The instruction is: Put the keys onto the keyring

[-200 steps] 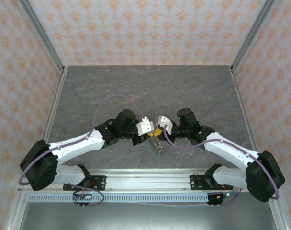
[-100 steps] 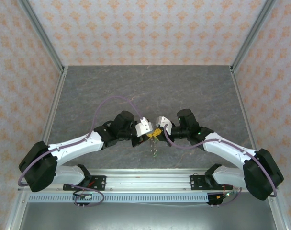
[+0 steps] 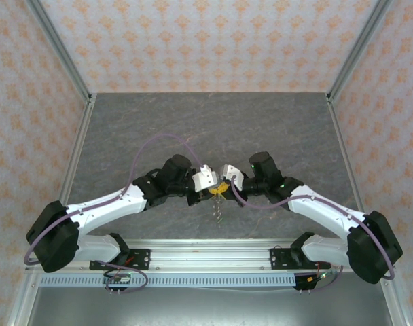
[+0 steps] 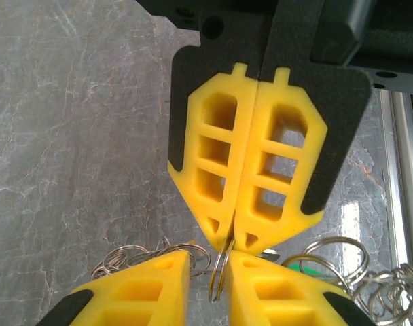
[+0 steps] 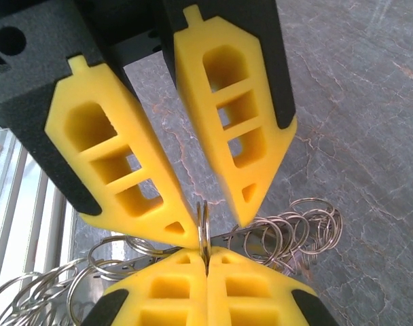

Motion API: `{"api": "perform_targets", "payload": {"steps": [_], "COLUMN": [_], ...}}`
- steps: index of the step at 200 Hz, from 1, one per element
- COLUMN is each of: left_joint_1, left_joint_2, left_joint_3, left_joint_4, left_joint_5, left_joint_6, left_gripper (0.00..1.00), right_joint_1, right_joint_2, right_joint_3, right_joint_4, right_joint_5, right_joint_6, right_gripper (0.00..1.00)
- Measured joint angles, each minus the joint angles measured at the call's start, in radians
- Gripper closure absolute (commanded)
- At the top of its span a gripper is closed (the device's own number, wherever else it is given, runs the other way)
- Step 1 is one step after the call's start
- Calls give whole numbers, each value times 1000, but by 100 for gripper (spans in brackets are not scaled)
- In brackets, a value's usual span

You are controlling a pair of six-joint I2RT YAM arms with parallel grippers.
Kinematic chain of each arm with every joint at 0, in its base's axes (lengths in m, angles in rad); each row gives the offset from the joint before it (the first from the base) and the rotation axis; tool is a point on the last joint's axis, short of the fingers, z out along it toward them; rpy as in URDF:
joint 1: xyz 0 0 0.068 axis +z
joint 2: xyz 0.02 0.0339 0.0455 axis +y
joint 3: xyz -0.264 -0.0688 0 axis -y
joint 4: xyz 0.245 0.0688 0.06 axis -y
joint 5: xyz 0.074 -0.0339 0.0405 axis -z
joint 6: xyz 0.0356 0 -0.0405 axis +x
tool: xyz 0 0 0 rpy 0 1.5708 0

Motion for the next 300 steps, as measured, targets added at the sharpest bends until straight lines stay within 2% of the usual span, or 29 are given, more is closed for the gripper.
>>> {"api": "perform_targets", "payload": {"steps": [46, 80, 105, 180, 218, 265, 300], "left_joint_1": [0, 0, 0, -2, -2, -2, -1], "left_joint_2": [19, 26, 26, 13, -10, -10, -10], "left_joint_3": [11, 18, 18, -4, -45, -50, -51], "left_joint_4": [-7, -13, -18, 9, 62, 85, 91], "left_joint_5": [0, 1, 1, 2, 6, 17, 19], "left_joint_6": [8, 10, 16, -2, -37, -53, -57], "left_gripper": [83, 88, 100, 100, 100, 100, 100], "right_joint_1": [0, 0, 0, 2, 5, 5, 4], "right_joint_2": [0, -6, -8, -17, -17, -17, -17], "right_joint_3": [4, 4, 3, -28, -55, -80, -82], "right_joint_4": [-10, -13, -10, 42, 98, 138, 148], "right_joint_5": [13, 19, 24, 49, 48, 44, 42], "right_joint_6": [0, 1, 5, 16, 27, 39, 48], "right_gripper": [100, 100, 100, 89, 88, 87, 97]}}
